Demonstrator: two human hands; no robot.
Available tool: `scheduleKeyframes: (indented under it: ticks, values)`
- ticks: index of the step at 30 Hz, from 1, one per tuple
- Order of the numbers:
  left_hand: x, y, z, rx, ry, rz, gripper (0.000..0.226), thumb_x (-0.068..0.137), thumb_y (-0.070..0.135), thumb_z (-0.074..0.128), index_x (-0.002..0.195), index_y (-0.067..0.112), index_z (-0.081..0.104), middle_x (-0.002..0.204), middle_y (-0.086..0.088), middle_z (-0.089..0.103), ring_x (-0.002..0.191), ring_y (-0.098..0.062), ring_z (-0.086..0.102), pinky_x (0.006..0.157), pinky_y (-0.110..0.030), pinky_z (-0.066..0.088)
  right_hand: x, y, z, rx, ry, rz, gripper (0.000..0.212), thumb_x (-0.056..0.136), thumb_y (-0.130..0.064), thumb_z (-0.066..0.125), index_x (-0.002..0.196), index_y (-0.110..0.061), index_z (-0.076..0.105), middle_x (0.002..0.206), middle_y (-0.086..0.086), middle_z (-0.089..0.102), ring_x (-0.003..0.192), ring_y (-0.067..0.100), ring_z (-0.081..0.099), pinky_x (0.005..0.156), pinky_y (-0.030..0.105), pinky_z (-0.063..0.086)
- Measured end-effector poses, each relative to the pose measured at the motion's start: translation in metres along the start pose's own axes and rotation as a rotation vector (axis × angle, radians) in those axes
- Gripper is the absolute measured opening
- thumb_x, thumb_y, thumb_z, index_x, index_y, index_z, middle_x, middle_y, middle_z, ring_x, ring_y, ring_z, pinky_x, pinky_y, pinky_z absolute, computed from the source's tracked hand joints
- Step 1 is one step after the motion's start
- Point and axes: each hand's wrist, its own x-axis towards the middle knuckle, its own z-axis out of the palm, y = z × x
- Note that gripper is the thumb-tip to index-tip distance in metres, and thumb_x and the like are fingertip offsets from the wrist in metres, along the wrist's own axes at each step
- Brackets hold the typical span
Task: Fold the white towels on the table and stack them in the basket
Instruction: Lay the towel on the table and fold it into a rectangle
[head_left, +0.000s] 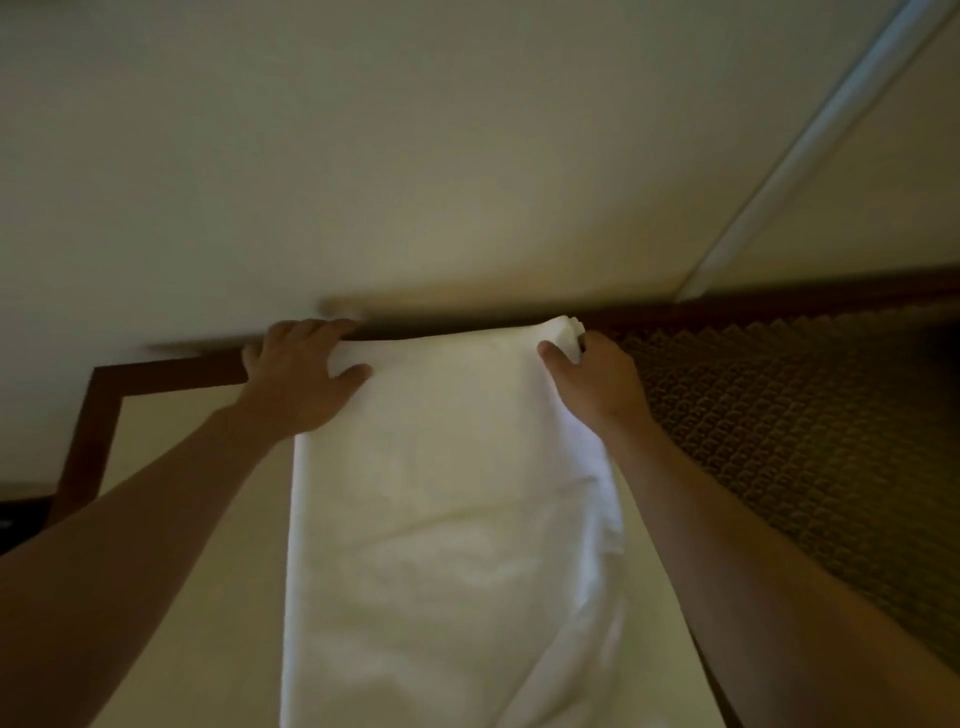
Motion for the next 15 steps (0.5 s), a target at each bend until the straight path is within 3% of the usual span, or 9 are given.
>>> scheduleKeyframes:
  ticks: [3, 5, 7, 10, 12, 15]
  values:
    - [0.009, -0.011, -0.006, 0.063, -0.018, 0.014, 0.059, 0.09, 0.067, 0.056, 0.141, 0.037, 0.055, 0.142, -0.003, 0.056, 0.138, -0.03, 0.038, 0.112, -0.051, 0.025, 0.017, 0.002, -0.003, 0.045, -0.012, -0.074, 0.037, 0.101, -0.045, 0.056, 0.078, -0.016, 0.059, 0.082, 0.005, 0.061, 0.079, 0.028, 0.058, 0.07, 0.03, 0.034]
    - [0.013, -0.012, -0.008, 0.077, -0.026, 0.006, 0.063, 0.089, 0.072, 0.052, 0.141, 0.035, 0.057, 0.141, -0.004, 0.058, 0.137, -0.03, 0.04, 0.111, -0.049, 0.024, 0.019, 0.008, -0.01, 0.12, 0.078, -0.102, 0.042, 0.103, -0.04, 0.055, 0.069, -0.016, 0.048, 0.068, -0.003, 0.053, 0.065, 0.018, 0.051, 0.066, 0.03, 0.031]
    - [0.016, -0.009, -0.007, 0.056, -0.032, -0.025, 0.065, 0.089, 0.074, 0.051, 0.139, 0.034, 0.059, 0.144, -0.004, 0.057, 0.138, -0.03, 0.041, 0.111, -0.05, 0.026, 0.019, 0.013, -0.012, 0.063, 0.161, -0.093, 0.037, 0.104, -0.04, 0.052, 0.077, -0.015, 0.051, 0.076, 0.001, 0.061, 0.074, 0.025, 0.058, 0.066, 0.032, 0.033]
    - [0.019, -0.002, -0.001, 0.015, -0.058, -0.081, 0.064, 0.088, 0.073, 0.055, 0.135, 0.03, 0.062, 0.142, -0.008, 0.056, 0.135, -0.036, 0.044, 0.109, -0.054, 0.036, 0.023, 0.016, -0.002, -0.15, 0.158, -0.072, 0.034, 0.104, -0.045, 0.049, 0.092, -0.013, 0.055, 0.099, 0.018, 0.068, 0.097, 0.042, 0.063, 0.076, 0.042, 0.047]
    - [0.02, -0.001, 0.001, -0.06, -0.056, -0.137, 0.061, 0.088, 0.07, 0.059, 0.133, 0.029, 0.063, 0.143, -0.009, 0.055, 0.135, -0.038, 0.044, 0.109, -0.054, 0.038, 0.027, 0.014, 0.0, -0.15, 0.146, -0.062, 0.036, 0.103, -0.047, 0.05, 0.103, -0.011, 0.058, 0.104, 0.019, 0.069, 0.102, 0.043, 0.063, 0.081, 0.045, 0.049]
    - [0.017, -0.005, 0.011, -0.141, 0.031, -0.176, 0.056, 0.09, 0.065, 0.06, 0.132, 0.028, 0.065, 0.141, -0.008, 0.055, 0.133, -0.04, 0.045, 0.109, -0.056, 0.038, 0.03, 0.015, -0.004, -0.151, 0.196, -0.088, 0.036, 0.103, -0.046, 0.05, 0.111, -0.011, 0.058, 0.103, 0.017, 0.07, 0.099, 0.043, 0.064, 0.077, 0.043, 0.048]
